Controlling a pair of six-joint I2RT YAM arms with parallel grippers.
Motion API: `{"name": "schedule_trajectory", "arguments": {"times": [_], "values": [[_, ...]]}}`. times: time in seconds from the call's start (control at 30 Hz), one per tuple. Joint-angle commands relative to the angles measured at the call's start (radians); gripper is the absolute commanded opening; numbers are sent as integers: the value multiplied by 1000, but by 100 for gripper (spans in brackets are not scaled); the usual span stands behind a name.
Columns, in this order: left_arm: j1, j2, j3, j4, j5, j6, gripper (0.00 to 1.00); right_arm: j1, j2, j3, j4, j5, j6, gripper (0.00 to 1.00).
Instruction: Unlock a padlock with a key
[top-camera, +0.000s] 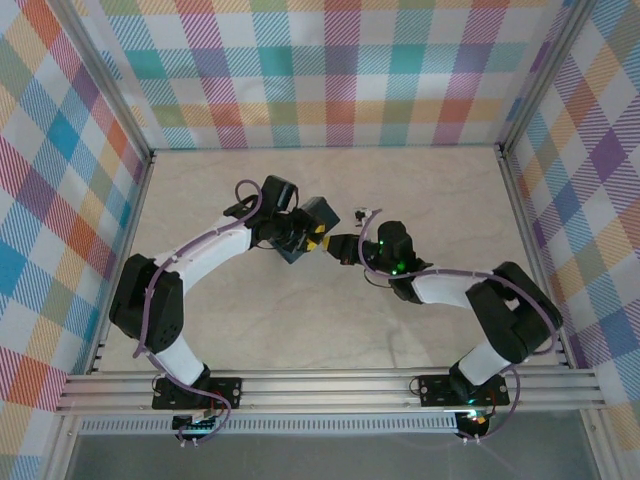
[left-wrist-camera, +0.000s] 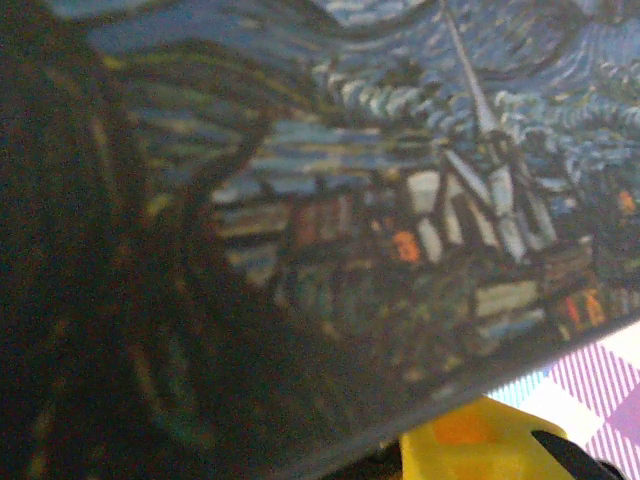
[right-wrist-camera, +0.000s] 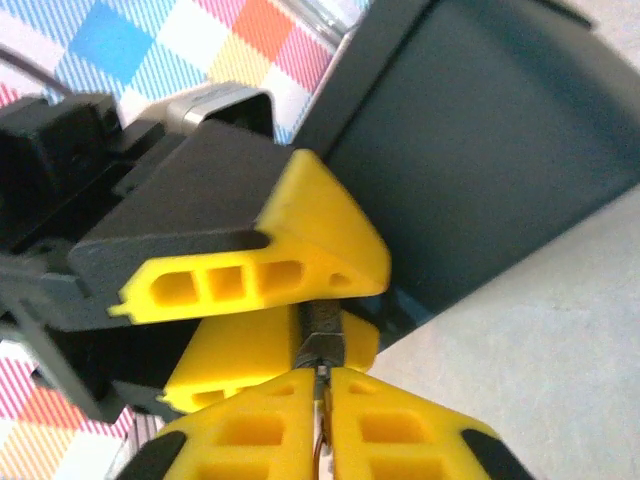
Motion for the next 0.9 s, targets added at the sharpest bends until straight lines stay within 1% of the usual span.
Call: {"name": "schedule_trajectory", "arguments": {"times": [0.0, 0.03, 0.1, 0.2, 0.23, 0.3, 0.33, 0.37, 0.43, 0.5, 0.57, 0.6, 0.63, 0.7, 0.73, 0.8, 0.87], "values": [[3, -36, 16, 15, 31, 29, 0, 37, -153, 29, -213, -57, -171, 24], [3, -38, 19, 6, 29, 33, 0, 31, -184, 28, -309, -54, -222, 29], [3, -34, 21, -4, 28, 38, 0, 18, -235, 26, -461, -58, -326, 34], [4, -31, 28, -19, 28, 43, 0, -15, -312, 13, -600, -57, -428, 39], [4, -29, 34, -23, 29, 46, 0, -24, -341, 5, -636, -38, -469, 40], [3, -21, 50, -39, 37, 59, 0, -30, -392, -5, -686, 20, -554, 39], [3, -15, 62, -51, 46, 68, 0, -31, -414, -10, -701, 46, -601, 37], [3, -7, 76, -68, 56, 83, 0, -31, -431, -19, -699, 70, -648, 33], [3, 14, 121, -131, 78, 120, 0, -32, -449, -50, -636, 131, -722, 28], [3, 39, 169, -197, 90, 165, 0, -30, -445, -111, -470, 159, -803, 25], [3, 53, 204, -242, 99, 192, 0, -27, -420, -169, -278, 151, -914, 22], [3, 61, 220, -260, 106, 203, 0, -24, -403, -180, -219, 132, -949, 21], [3, 68, 235, -278, 109, 212, 0, -21, -385, -176, -186, 109, -992, 19], [3, 74, 251, -298, 115, 221, 0, 6, -352, -173, -123, 118, -1086, 18], [3, 75, 254, -302, 116, 223, 0, 16, -341, -168, -89, 138, -1109, 18], [3, 74, 255, -314, 112, 228, 0, 22, -334, -162, -55, 164, -1134, 26], [3, 78, 258, -321, 114, 235, 0, 30, -336, -160, -38, 189, -1170, 29]]}}
